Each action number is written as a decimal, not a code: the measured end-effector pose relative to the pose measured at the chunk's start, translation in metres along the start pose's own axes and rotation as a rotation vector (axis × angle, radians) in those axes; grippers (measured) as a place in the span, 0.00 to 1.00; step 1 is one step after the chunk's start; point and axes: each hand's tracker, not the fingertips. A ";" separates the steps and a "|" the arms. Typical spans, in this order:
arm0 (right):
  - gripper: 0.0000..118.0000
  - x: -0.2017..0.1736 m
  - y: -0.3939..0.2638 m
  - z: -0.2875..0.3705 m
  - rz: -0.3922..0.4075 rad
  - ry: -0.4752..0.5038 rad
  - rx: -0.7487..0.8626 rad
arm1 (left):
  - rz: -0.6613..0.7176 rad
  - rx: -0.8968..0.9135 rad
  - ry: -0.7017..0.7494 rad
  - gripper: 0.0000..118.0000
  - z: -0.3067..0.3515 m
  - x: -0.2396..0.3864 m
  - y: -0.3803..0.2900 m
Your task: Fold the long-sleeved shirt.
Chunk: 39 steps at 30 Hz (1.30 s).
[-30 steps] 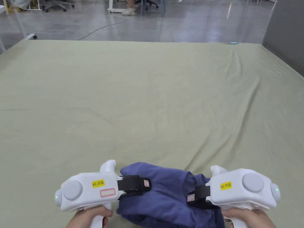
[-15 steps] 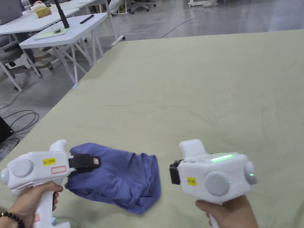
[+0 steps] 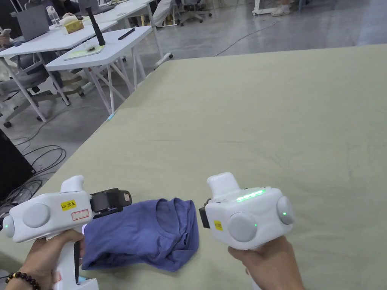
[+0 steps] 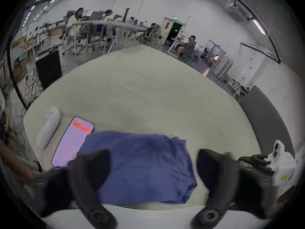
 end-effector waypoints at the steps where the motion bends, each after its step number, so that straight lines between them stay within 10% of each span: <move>1: 0.00 0.010 0.002 0.016 0.001 -0.012 0.032 | -0.042 0.037 -0.005 0.51 0.005 0.015 0.003; 3: 0.00 0.033 0.005 0.053 -0.010 -0.041 0.092 | -0.145 0.099 -0.059 0.13 0.014 0.068 0.004; 6: 0.00 0.070 0.006 0.118 -0.058 -0.108 0.176 | -0.231 0.208 -0.207 0.00 0.024 0.146 0.002; 14: 0.00 0.160 -0.013 0.289 -0.067 -0.519 0.437 | -0.566 0.605 -0.100 0.00 0.038 0.376 -0.048; 20: 0.00 0.195 -0.073 0.358 -0.034 -0.897 0.653 | -0.453 0.670 -0.160 0.00 0.034 0.443 -0.100; 39: 0.00 0.211 -0.177 0.341 0.008 -0.949 0.668 | -0.459 0.679 -0.073 0.00 0.020 0.428 -0.204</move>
